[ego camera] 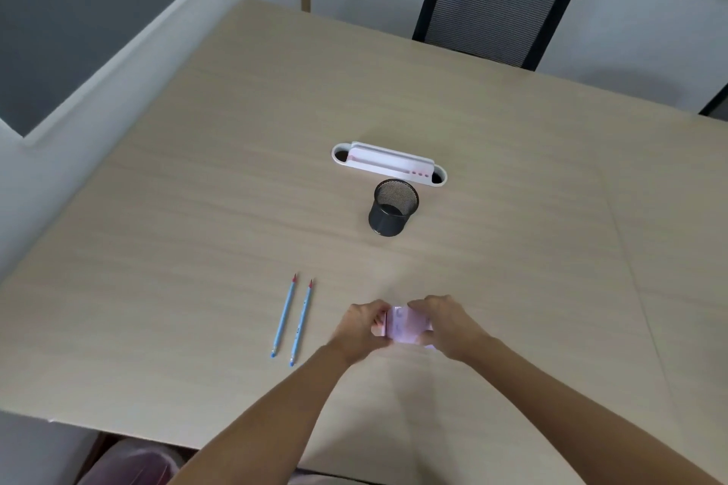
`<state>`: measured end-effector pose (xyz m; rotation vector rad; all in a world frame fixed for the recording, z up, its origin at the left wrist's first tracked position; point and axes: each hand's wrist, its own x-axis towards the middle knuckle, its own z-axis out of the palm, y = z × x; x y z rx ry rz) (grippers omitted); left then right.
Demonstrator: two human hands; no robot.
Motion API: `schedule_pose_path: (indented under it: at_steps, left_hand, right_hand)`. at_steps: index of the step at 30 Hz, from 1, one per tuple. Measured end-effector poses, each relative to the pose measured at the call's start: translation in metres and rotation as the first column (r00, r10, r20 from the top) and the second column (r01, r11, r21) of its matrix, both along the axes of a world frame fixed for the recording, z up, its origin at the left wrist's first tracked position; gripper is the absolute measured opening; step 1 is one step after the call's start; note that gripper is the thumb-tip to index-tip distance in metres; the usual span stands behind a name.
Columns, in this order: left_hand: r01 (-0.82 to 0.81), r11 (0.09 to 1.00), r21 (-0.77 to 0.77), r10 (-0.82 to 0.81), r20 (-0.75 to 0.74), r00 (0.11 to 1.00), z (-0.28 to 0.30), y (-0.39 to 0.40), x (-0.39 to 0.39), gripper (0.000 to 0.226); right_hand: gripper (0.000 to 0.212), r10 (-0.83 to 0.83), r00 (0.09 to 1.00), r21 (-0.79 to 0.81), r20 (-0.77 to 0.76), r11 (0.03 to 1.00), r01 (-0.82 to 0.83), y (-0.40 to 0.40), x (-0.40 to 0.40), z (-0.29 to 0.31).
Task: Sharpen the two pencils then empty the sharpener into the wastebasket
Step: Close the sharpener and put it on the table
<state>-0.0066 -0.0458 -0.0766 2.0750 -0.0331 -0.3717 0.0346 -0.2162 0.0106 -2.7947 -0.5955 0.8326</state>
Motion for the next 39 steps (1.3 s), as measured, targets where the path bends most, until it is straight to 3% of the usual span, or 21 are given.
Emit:
schedule_pose_path:
  at_steps: [4,11,13,15,17,19,21,24,27,33,38,39]
  left_hand:
    - [-0.128,0.991,-0.044,0.124,-0.09,0.988,-0.003,-0.013,-0.004,0.066]
    - [-0.013,1.0,0.006,0.014,-0.24,0.971,0.016,-0.004,0.002,0.08]
    - [-0.086,0.995,0.045,0.093,-0.21,0.973,0.022,0.012,-0.001,0.068]
    - [-0.265,0.96,0.095,0.274,-0.09,0.958,0.03,0.041,-0.004,0.042]
    - [-0.445,0.864,0.234,0.458,-0.001,0.889,0.032,0.077,-0.007,0.023]
    - [-0.502,0.767,0.4,0.552,-0.014,0.834,0.032,0.106,-0.01,0.019]
    - [-0.391,0.744,0.541,0.531,-0.124,0.838,0.029,0.118,-0.011,0.03]
    - [-0.264,0.747,0.61,0.502,-0.258,0.826,0.022,0.118,-0.009,0.045]
    - [-0.244,0.722,0.648,0.495,-0.235,0.837,0.015,0.116,-0.006,0.025]
    - [-0.288,0.772,0.566,0.506,-0.273,0.818,0.01,0.132,-0.019,0.024]
    - [-0.45,0.772,0.448,0.552,-0.122,0.825,0.022,0.163,-0.021,0.017]
    - [-0.483,0.775,0.407,0.562,-0.093,0.822,0.029,0.167,-0.016,0.013]
  right_hand:
    - [0.023,0.015,1.0,-0.02,0.008,1.0,-0.015,0.002,-0.001,0.002]
    - [0.028,-0.015,1.0,-0.037,0.017,0.999,0.015,-0.001,-0.005,0.0]
    - [0.044,0.01,1.0,-0.086,-0.005,0.996,-0.01,0.001,-0.007,0.0]
    - [0.07,0.047,0.999,-0.111,-0.017,0.993,-0.049,0.006,-0.012,0.0]
    - [0.079,0.123,0.986,-0.136,0.113,0.985,-0.107,0.018,-0.015,0.004]
    - [0.072,0.155,0.956,-0.081,0.249,0.987,-0.14,0.037,-0.017,0.008]
    - [0.058,0.117,0.955,0.031,0.274,0.991,-0.13,0.061,-0.019,0.007]
    - [0.033,-0.025,0.993,0.126,0.115,0.992,0.01,0.099,-0.021,-0.006]
    - [0.022,-0.132,0.991,0.098,0.018,0.987,0.13,0.132,-0.016,-0.028]
    - [0.032,-0.267,0.963,0.108,-0.047,0.957,0.271,0.184,-0.011,-0.062]
    - [0.003,-0.266,0.959,0.063,-0.101,0.96,0.273,0.19,-0.002,-0.068]
    - [0.014,-0.268,0.957,0.057,-0.113,0.96,0.276,0.186,0.0,-0.067]
